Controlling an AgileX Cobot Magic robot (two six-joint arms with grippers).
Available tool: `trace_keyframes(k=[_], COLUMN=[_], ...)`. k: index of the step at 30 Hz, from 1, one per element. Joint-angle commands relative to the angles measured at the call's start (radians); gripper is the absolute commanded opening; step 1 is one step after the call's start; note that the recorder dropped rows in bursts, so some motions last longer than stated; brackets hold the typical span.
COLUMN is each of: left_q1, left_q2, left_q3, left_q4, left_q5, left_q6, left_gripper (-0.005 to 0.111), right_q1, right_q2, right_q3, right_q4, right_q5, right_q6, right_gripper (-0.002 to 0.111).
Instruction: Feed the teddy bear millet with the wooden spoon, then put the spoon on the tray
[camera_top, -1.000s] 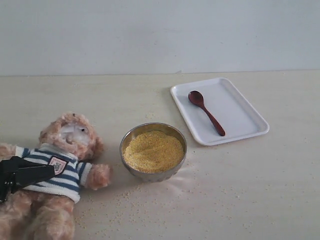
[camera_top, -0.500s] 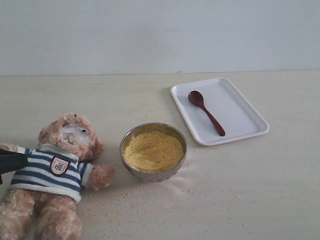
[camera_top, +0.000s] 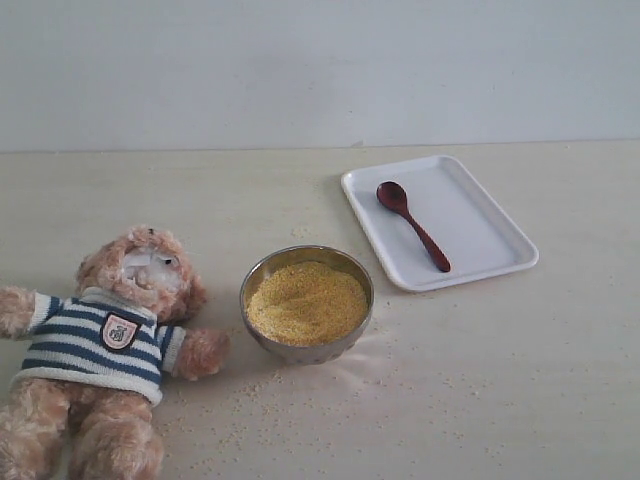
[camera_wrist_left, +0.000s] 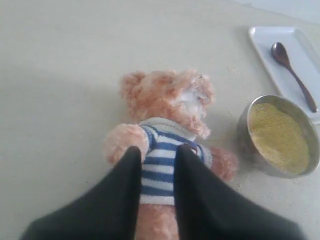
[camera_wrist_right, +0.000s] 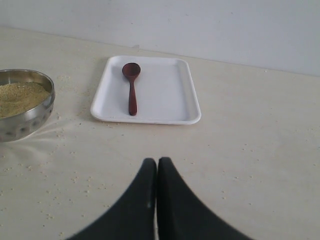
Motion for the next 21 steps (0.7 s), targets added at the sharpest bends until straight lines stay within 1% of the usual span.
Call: trace_keyframes(k=[1, 5, 7, 10, 14, 18, 19, 21], left_q1=[0.004, 0.004, 0.004, 0.004, 0.004, 0.004, -0.001, -0.035], left_q2=[-0.09, -0.138, -0.17, -0.25, -0.381, -0.524, -0.558, -0.603], left_q3=[-0.014, -0.014, -0.014, -0.012, -0.012, -0.012, -0.012, -0.012], left_q4=[-0.016, -0.093, -0.148, -0.152, -0.09, 0.041, 0.069, 0.106], left_q5=[0.065, 0.085, 0.065, 0.014, 0.01, 0.043, 0.065, 0.087], left_q6=[-0.061, -0.1, -0.1, -0.129, -0.148, -0.253, -0.265, -0.308], left_gripper=[0.005, 0.005, 0.005, 0.005, 0.005, 0.005, 0.005, 0.005], right_q1=[-0.003, -0.003, -0.003, -0.003, -0.003, -0.003, -0.003, -0.003], right_q2=[-0.006, -0.006, -0.006, -0.006, -0.006, -0.006, -0.006, -0.006], right_q3=[0.0, 0.0, 0.0, 0.0, 0.0, 0.0, 0.0, 0.0], right_q4=[-0.007, -0.007, -0.007, -0.007, -0.007, -0.007, -0.007, -0.007], right_q5=[-0.008, -0.008, -0.008, -0.008, -0.008, -0.008, -0.008, -0.008], right_q6=[-0.002, -0.002, -0.002, -0.002, -0.002, -0.002, -0.002, -0.002], right_gripper=[0.0, 0.0, 0.0, 0.0, 0.0, 0.0, 0.0, 0.0])
